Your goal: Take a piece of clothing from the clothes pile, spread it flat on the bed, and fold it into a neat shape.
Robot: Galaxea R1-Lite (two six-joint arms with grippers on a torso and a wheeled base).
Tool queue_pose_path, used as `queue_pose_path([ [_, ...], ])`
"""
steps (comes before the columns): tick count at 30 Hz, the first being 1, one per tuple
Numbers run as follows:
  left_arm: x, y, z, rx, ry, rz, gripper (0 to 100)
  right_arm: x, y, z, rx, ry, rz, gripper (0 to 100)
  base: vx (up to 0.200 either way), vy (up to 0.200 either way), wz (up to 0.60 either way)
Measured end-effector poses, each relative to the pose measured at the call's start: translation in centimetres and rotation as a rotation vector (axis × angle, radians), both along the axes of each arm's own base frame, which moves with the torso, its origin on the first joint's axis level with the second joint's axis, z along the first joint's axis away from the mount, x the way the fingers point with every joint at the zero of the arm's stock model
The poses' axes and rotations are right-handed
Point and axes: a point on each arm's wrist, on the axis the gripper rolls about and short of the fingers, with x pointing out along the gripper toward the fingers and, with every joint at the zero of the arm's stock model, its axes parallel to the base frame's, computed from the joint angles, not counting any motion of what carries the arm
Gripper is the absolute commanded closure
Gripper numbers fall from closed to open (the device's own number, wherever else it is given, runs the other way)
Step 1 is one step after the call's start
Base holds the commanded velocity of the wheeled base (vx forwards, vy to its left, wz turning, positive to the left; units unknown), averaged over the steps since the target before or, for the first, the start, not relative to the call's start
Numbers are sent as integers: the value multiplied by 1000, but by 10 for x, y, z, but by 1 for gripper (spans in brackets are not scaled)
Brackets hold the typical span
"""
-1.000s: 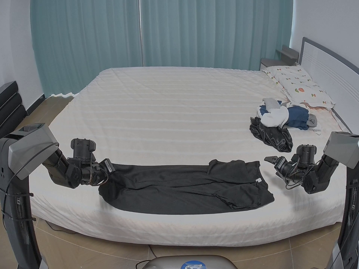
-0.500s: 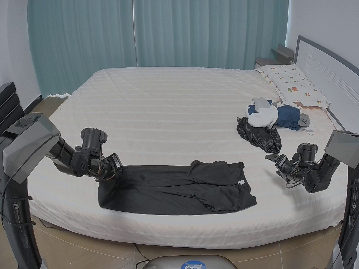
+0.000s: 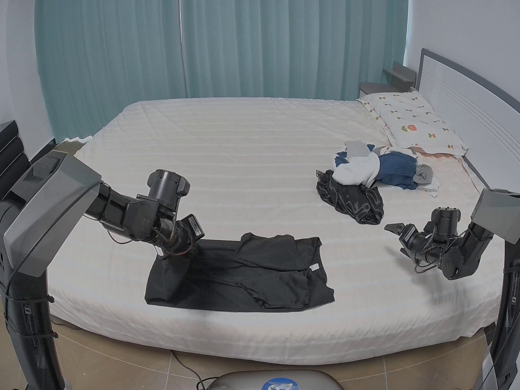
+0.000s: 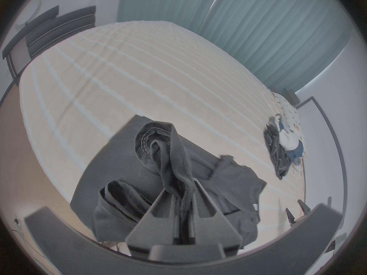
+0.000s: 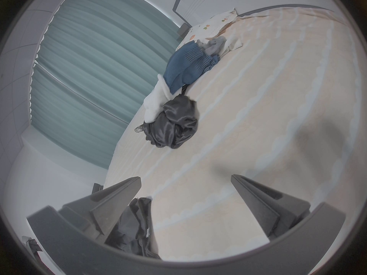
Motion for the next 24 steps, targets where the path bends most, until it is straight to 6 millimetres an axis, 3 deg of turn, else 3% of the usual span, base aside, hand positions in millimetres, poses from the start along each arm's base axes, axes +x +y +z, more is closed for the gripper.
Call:
queue_pose_path([
  [16, 3, -58, 25, -26, 9, -86, 100, -4, 5, 1, -1, 4, 14, 0, 0, -200, 0],
  [24, 16, -81, 13, -35, 9, -52, 100, -6, 7, 1, -3, -11, 18, 0, 0, 0, 0],
])
